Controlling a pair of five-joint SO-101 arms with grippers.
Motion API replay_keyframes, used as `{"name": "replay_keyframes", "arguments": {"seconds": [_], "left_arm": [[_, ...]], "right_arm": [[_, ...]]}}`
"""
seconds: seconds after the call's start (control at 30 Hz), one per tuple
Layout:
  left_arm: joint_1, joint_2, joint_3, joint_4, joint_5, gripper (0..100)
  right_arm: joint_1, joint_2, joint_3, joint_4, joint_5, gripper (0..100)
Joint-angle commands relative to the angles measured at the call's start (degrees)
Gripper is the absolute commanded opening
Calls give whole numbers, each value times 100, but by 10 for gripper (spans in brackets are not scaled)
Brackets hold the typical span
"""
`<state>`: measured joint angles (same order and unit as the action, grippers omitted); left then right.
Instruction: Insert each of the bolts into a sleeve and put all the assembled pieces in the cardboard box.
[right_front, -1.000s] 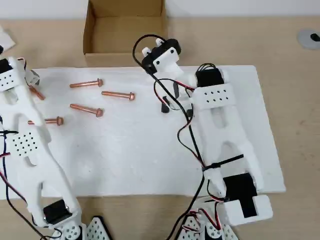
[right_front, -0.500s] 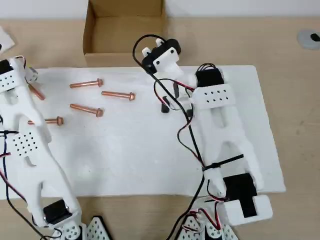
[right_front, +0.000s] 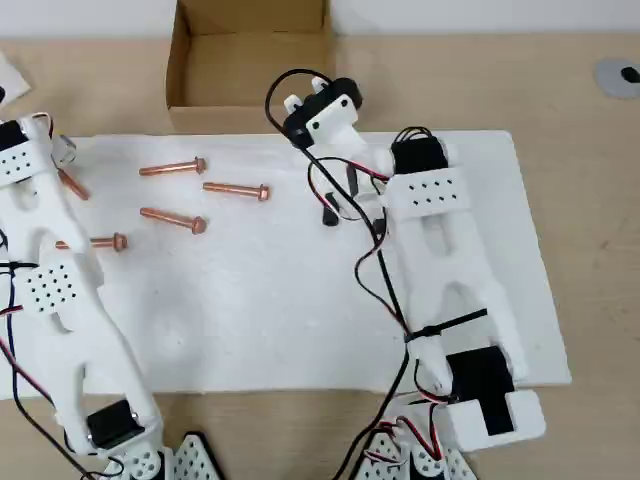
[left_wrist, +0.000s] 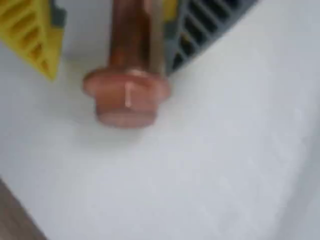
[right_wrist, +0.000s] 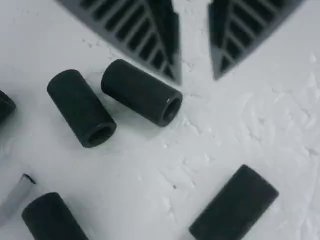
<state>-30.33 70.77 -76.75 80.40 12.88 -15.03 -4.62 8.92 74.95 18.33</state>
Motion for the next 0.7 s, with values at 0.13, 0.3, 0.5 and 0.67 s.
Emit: {"name": "replay_keyframes", "arguments": {"seconds": [0.13, 0.3, 0.5, 0.67], "left_arm": [[-26, 40, 18, 360, -229, 16], [-26, 40, 18, 413, -229, 2], [-26, 31, -44, 422, -202, 2], [44, -382, -1011, 1248, -273, 2]], "right_arm": [[-92, -22, -145, 18, -53, 69], [-92, -22, -145, 26, -158, 69], [-101, -13, -145, 158, -141, 69], [-110, 22, -154, 290, -158, 69]]}}
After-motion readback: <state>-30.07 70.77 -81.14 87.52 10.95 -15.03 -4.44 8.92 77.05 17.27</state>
